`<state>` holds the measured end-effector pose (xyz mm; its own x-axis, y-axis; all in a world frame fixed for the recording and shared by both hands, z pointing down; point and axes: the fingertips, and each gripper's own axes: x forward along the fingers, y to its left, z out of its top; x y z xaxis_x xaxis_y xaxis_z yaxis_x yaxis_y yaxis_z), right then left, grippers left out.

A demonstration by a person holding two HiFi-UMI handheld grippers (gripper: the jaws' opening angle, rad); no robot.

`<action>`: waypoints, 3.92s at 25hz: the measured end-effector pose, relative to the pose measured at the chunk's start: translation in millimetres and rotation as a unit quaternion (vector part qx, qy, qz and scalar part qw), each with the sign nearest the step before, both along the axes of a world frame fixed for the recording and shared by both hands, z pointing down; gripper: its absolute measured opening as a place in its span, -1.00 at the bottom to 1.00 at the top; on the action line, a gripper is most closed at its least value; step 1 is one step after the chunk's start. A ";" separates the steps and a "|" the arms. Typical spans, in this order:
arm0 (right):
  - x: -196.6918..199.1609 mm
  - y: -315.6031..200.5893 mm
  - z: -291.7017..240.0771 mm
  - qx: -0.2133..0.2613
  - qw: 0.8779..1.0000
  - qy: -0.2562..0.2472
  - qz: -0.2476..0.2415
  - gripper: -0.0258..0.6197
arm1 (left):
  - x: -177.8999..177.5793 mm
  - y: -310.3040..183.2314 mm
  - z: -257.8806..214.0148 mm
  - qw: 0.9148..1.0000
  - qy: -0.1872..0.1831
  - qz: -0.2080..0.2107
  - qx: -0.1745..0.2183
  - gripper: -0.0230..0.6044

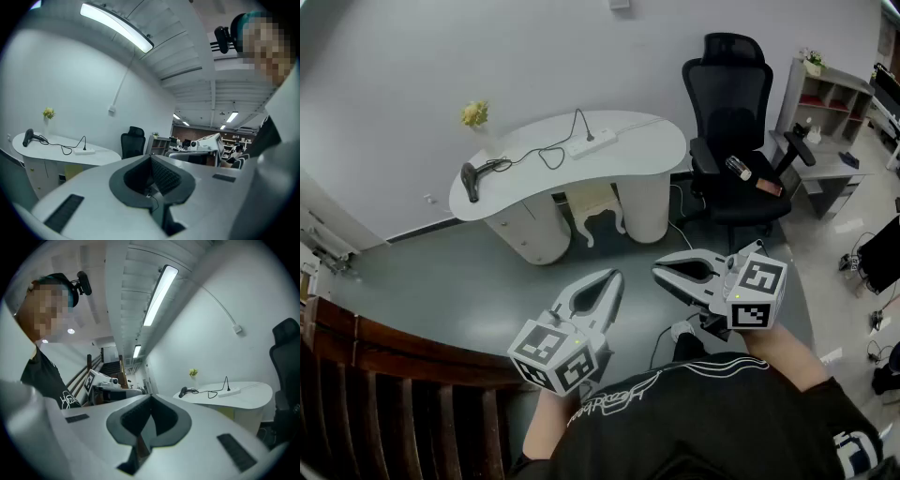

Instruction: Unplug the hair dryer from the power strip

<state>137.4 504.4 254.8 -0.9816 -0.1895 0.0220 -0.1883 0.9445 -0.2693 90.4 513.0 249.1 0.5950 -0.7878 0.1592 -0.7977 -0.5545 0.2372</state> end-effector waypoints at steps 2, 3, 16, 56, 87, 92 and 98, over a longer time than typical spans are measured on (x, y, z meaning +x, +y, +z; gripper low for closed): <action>-1.9 1.3 -0.3 0.000 1.000 0.000 0.002 -0.93 | -1.9 1.3 0.4 1.000 0.000 0.002 -0.001 -0.91; -2.7 1.8 0.1 0.000 1.000 0.000 0.002 -0.93 | -2.5 1.9 1.1 1.000 0.001 0.002 -0.002 -0.91; -17.1 3.8 1.5 -0.014 1.000 -0.004 -0.012 -0.93 | -22.1 4.8 2.2 1.000 0.000 -0.011 -0.002 -0.91; -75.2 -468.1 42.5 -0.076 0.996 -0.030 -0.041 -0.93 | -101.0 -438.3 46.6 0.996 -0.016 -0.081 -0.041 -0.91; -179.0 -652.9 143.8 -0.203 0.977 0.043 0.047 -0.93 | -265.8 -682.0 221.1 0.985 -0.128 0.027 -0.113 0.17; -190.4 -665.8 155.5 -0.212 0.974 0.046 0.057 -0.92 | -269.6 -693.1 265.8 0.970 -0.174 0.090 -0.142 0.21; -193.8 -681.6 170.5 -0.229 0.970 0.043 0.072 -0.92 | -274.8 -704.5 311.0 0.949 -0.228 0.138 -0.170 0.27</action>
<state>-56.3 -177.2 425.3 -0.9365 -0.2753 0.2173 -0.3499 0.6916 -0.6319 -184.4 -191.5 560.1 0.5788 -0.4690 0.6671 -0.6962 -0.7101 0.1049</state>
